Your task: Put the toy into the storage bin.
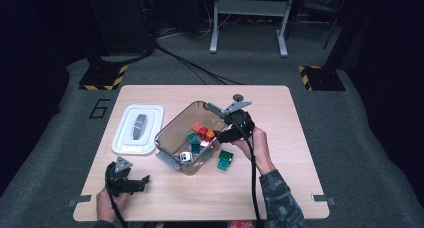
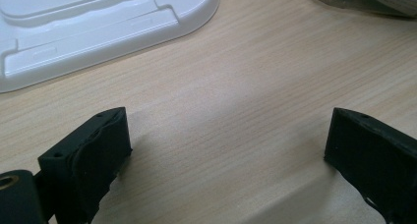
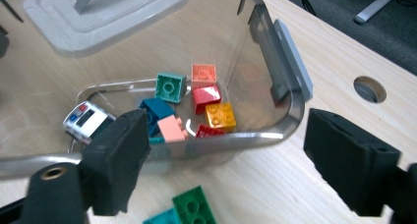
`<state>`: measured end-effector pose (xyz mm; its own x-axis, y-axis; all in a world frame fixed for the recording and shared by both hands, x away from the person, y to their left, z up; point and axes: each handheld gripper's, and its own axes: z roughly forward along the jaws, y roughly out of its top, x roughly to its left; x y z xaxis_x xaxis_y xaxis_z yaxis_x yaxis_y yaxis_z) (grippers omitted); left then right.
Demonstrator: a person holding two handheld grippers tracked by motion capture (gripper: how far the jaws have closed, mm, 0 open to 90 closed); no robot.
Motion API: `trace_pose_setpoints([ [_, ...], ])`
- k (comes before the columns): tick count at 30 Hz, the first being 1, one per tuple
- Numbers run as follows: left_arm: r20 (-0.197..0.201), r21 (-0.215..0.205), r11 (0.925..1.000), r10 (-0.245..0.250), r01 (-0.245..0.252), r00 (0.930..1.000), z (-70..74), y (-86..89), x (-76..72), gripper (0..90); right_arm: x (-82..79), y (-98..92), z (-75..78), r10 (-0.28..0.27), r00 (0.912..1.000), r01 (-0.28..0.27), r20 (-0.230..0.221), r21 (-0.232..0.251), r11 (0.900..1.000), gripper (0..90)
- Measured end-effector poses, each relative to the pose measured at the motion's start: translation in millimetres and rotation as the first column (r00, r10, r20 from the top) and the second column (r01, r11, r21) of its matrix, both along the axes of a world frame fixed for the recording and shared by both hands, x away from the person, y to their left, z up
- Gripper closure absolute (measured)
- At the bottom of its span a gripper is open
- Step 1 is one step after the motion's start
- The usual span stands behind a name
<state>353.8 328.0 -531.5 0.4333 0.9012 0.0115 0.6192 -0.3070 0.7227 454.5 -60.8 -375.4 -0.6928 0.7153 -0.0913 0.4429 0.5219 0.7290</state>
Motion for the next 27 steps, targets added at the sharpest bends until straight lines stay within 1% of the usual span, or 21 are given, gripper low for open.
trace_pose_setpoints([
  [2,0.000,0.000,1.0000,0.000,0.000,1.0000,0.0,0.0,0.0,3.3,-5.2,-3.5,-1.7,-0.014,0.9999,0.014,-0.009,0.004,1.000,15.1],
  [3,0.000,0.000,1.0000,-0.001,0.001,1.0000,0.0,0.0,0.0,3.3,-6.4,-5.8,-3.6,-0.007,1.0000,0.007,0.003,0.007,1.000,15.0],
  [4,0.000,0.000,1.0000,-0.001,0.001,1.0000,0.0,0.0,0.0,3.3,-9.4,-7.2,-5.1,-0.017,0.9998,0.017,-0.014,0.013,1.000,14.7],
  [6,0.000,0.000,1.0000,0.000,0.000,1.0000,0.0,0.0,0.0,3.3,-12.1,-11.2,-10.1,-0.016,0.9998,0.017,-0.010,0.014,1.000,13.6],
  [7,0.000,0.001,1.0000,-0.001,0.001,1.0000,0.0,0.1,0.0,3.3,-14.1,-13.4,-12.8,-0.020,0.9996,0.020,-0.022,0.018,1.000,12.9],
  [8,0.000,0.000,1.0000,-0.001,0.001,1.0000,0.0,0.0,0.0,3.3,-16.1,-15.1,-16.4,-0.031,0.9989,0.032,-0.034,0.026,0.999,11.7],
  [11,0.000,0.001,1.0000,-0.001,0.001,1.0000,0.0,0.1,0.0,3.3,-19.1,-21.5,-29.9,-0.041,0.9974,0.043,-0.060,0.030,0.999,7.6],
  [15,0.000,0.001,1.0000,-0.001,0.001,1.0000,0.0,0.1,0.1,3.3,-22.2,-29.4,-51.8,-0.055,0.9930,0.059,-0.104,0.034,0.998,6.0],
  [16,0.000,0.001,1.0000,-0.001,0.001,1.0000,0.0,0.1,0.0,3.3,-23.0,-31.3,-57.4,-0.061,0.9921,0.065,-0.110,0.028,0.998,6.2],
  [17,0.000,0.001,1.0000,-0.001,0.001,1.0000,0.0,0.1,0.0,3.3,-23.6,-33.1,-63.1,-0.070,0.9914,0.073,-0.111,0.022,0.997,7.9],
  [19,0.000,0.001,1.0000,-0.001,0.001,1.0000,0.0,0.1,0.0,3.3,-25.4,-36.1,-73.4,-0.077,0.9893,0.080,-0.124,0.026,0.996,17.4],
  [20,0.000,0.001,1.0000,-0.001,0.001,1.0000,0.0,0.1,0.1,3.3,-25.6,-37.7,-77.8,-0.073,0.9896,0.076,-0.124,0.018,0.997,20.1],
  [21,0.000,0.001,1.0000,-0.001,0.001,1.0000,0.0,0.1,0.1,3.3,-26.6,-37.6,-81.8,-0.094,0.9868,0.097,-0.132,0.018,0.995,26.2],
  [22,0.000,0.002,1.0000,-0.001,0.001,1.0000,0.0,0.1,0.1,3.3,-26.2,-38.5,-85.0,-0.092,0.9861,0.096,-0.138,0.017,0.995,30.3],
  [23,0.000,0.002,1.0000,-0.001,0.001,1.0000,0.0,0.1,0.1,3.3,-25.3,-39.2,-88.1,-0.087,0.9867,0.091,-0.137,0.019,0.996,31.0],
  [25,-0.001,0.001,1.0000,-0.001,0.001,1.0000,0.0,0.1,0.1,3.3,-24.8,-37.8,-92.6,-0.098,0.9831,0.102,-0.154,0.016,0.995,37.5],
  [27,0.000,0.001,1.0000,-0.001,0.001,1.0000,0.0,0.1,0.1,3.3,-22.3,-36.7,-96.0,-0.098,0.9837,0.100,-0.151,0.010,0.995,42.6],
])
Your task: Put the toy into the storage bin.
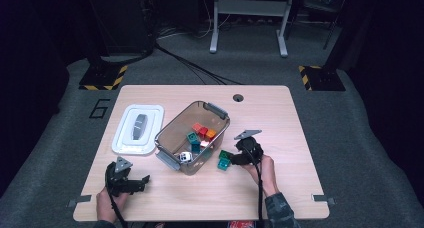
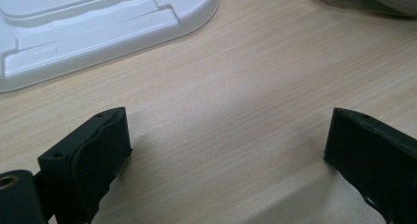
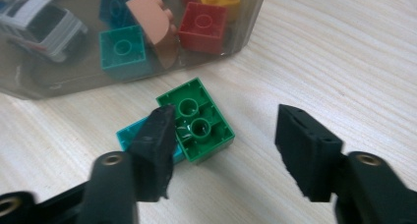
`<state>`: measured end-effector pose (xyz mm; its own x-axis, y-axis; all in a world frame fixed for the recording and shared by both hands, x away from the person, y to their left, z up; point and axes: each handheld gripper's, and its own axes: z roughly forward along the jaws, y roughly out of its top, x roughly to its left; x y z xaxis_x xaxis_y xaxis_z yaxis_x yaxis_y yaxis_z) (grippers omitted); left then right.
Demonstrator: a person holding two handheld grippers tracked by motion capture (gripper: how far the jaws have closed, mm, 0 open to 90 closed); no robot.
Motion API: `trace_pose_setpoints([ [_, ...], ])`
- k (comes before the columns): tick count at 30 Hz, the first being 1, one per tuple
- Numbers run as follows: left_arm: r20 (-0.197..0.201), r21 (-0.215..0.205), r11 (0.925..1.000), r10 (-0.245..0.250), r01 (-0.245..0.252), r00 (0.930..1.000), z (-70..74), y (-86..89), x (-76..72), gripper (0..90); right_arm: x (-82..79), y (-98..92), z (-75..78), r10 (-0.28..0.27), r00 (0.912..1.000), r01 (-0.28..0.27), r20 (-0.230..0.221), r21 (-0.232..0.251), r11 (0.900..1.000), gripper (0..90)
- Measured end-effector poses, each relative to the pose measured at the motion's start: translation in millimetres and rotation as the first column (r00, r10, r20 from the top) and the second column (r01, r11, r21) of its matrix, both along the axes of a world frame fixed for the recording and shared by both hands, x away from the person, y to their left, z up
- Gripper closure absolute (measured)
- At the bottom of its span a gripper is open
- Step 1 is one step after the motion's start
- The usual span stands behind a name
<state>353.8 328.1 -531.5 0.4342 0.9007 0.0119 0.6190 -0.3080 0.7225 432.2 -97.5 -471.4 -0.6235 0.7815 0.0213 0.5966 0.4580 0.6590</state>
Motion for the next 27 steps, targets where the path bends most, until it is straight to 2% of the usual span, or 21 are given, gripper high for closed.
trace_pose_setpoints([
  [3,0.000,0.001,1.0000,0.000,0.000,1.0000,0.0,0.0,0.0,3.3,2.4,2.6,-2.6,-0.014,0.9999,0.014,-0.009,0.008,1.000,48.4],
  [9,0.000,0.000,1.0000,0.000,0.000,1.0000,0.0,0.0,0.0,3.3,6.6,7.8,-5.2,-0.003,0.9997,0.003,-0.024,0.010,1.000,52.1],
  [17,0.000,0.000,1.0000,0.000,0.000,1.0000,0.0,0.0,0.0,3.3,13.4,14.0,-13.8,0.018,0.9977,-0.019,-0.066,-0.016,1.000,57.6],
  [22,0.000,0.000,1.0000,0.000,0.000,1.0000,0.0,-0.1,-0.1,3.3,14.2,8.7,-17.9,0.010,0.9968,-0.012,-0.080,-0.014,1.000,65.3],
  [27,0.000,0.000,1.0000,0.000,0.000,1.0000,0.0,0.0,-0.1,3.3,13.5,0.8,-17.0,-0.013,0.9965,0.012,-0.082,-0.022,1.000,67.7],
])
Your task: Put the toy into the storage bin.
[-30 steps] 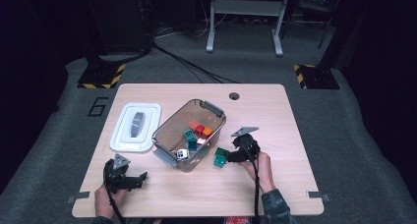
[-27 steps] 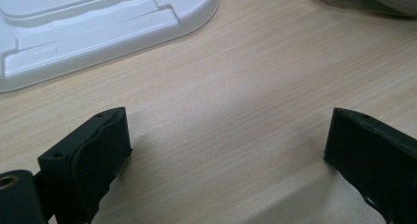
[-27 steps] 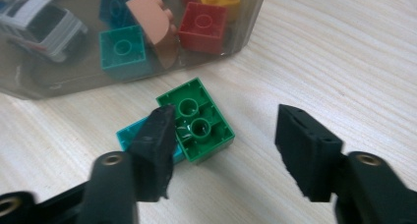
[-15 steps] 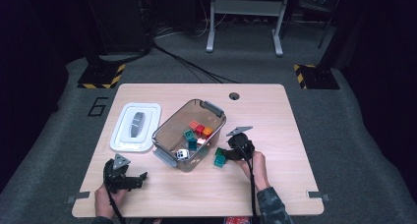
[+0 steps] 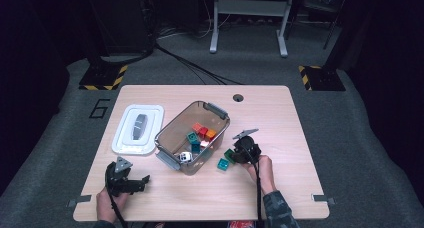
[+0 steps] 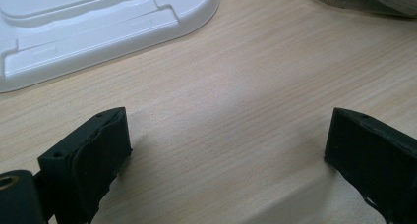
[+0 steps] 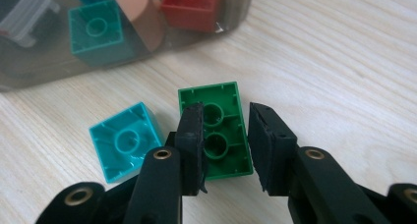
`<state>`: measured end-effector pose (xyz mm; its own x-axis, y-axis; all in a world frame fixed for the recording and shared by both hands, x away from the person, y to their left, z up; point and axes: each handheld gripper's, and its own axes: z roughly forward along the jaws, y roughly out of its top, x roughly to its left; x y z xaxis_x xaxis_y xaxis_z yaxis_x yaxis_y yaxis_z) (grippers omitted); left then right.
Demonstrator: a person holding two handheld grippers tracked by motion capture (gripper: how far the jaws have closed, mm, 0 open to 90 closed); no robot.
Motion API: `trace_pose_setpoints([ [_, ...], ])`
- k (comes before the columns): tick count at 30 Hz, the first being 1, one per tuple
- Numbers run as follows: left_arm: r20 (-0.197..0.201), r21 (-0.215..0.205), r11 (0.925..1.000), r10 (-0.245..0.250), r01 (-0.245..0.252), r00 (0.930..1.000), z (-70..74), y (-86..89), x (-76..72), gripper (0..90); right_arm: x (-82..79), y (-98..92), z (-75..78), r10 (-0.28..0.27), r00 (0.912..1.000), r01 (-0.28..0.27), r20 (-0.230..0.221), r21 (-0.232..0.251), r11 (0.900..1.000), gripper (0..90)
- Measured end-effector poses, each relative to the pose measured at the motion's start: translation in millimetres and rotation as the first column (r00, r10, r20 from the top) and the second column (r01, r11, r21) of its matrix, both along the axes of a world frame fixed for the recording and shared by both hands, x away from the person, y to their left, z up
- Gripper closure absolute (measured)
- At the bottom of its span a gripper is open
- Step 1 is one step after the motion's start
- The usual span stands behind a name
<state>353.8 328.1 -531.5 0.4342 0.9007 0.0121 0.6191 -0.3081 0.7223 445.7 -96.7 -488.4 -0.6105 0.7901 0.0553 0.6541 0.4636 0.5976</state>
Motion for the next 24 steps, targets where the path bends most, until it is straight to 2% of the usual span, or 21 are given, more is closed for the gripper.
trace_pose_setpoints([
  [4,0.000,0.000,1.0000,0.000,0.000,1.0000,0.0,0.0,0.0,3.3,-1.9,-6.4,1.2,-0.019,0.9998,0.019,0.003,-0.004,1.000,67.2],
  [8,0.000,0.000,1.0000,0.000,0.000,1.0000,0.0,0.0,0.0,3.3,-3.9,-11.3,3.1,-0.028,0.9996,0.028,0.008,0.026,0.999,62.4],
  [14,0.000,0.000,1.0000,0.001,-0.001,1.0000,0.0,-0.1,0.0,3.3,-2.9,-3.9,3.1,0.003,1.0000,-0.003,0.006,0.023,1.000,53.0],
  [17,0.000,0.000,1.0000,0.000,0.000,1.0000,0.0,0.0,0.0,3.3,-1.5,0.5,1.2,0.004,1.0000,-0.004,0.004,0.004,1.000,49.7],
  [24,0.000,0.000,1.0000,0.000,0.000,1.0000,0.0,0.0,0.0,3.3,-2.0,-2.1,2.8,-0.007,0.9999,0.007,0.011,0.014,1.000,50.9],
])
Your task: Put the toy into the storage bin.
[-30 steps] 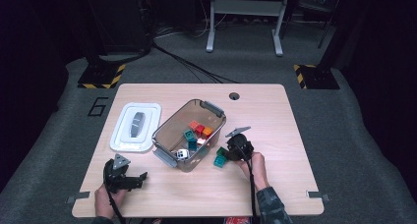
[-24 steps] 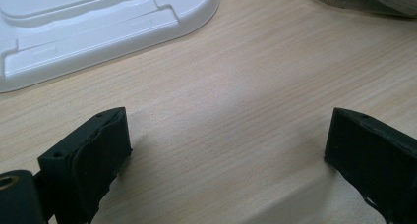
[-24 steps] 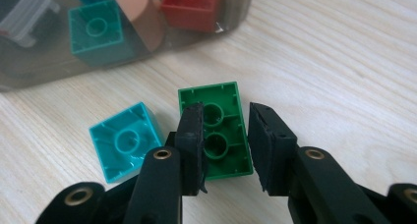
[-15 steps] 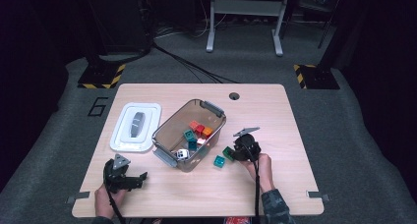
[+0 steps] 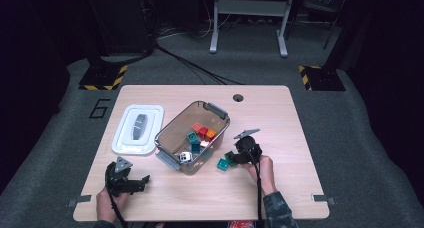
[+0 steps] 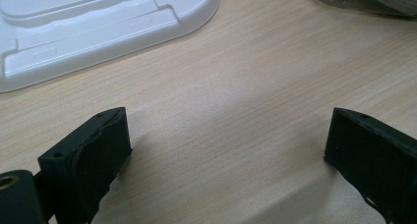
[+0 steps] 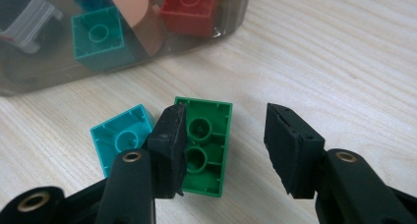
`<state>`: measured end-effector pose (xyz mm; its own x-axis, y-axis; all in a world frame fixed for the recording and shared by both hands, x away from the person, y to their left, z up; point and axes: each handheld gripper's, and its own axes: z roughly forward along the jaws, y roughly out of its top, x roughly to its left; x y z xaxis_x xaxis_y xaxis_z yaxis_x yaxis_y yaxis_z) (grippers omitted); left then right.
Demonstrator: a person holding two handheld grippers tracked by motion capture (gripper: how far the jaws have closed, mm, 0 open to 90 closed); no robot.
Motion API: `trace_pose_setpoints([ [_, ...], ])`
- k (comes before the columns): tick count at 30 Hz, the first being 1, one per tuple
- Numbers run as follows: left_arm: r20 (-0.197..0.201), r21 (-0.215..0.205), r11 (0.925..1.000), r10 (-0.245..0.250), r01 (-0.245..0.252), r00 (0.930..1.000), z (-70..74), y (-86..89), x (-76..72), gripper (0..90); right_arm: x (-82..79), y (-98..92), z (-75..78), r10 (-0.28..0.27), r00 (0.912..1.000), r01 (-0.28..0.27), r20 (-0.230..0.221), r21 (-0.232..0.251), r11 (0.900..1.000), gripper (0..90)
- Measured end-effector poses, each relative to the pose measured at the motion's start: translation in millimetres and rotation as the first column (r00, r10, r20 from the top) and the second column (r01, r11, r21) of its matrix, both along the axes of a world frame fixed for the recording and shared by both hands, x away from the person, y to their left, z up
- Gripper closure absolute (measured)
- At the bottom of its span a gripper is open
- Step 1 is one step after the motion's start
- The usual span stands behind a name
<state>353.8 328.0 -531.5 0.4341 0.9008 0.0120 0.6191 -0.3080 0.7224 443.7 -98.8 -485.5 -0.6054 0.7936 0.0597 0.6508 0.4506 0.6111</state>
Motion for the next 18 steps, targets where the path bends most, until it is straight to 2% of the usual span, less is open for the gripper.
trace_pose_setpoints([
  [6,0.000,0.000,1.0000,0.000,0.000,1.0000,0.0,0.0,0.0,3.3,-1.9,-1.1,2.7,-0.004,0.9998,0.004,0.017,0.018,1.000,49.8],
  [18,0.003,-0.001,1.0000,0.000,0.000,1.0000,-0.2,-0.1,0.0,3.3,-0.1,10.0,-1.1,-0.001,1.0000,0.001,0.006,0.012,1.000,47.3],
])
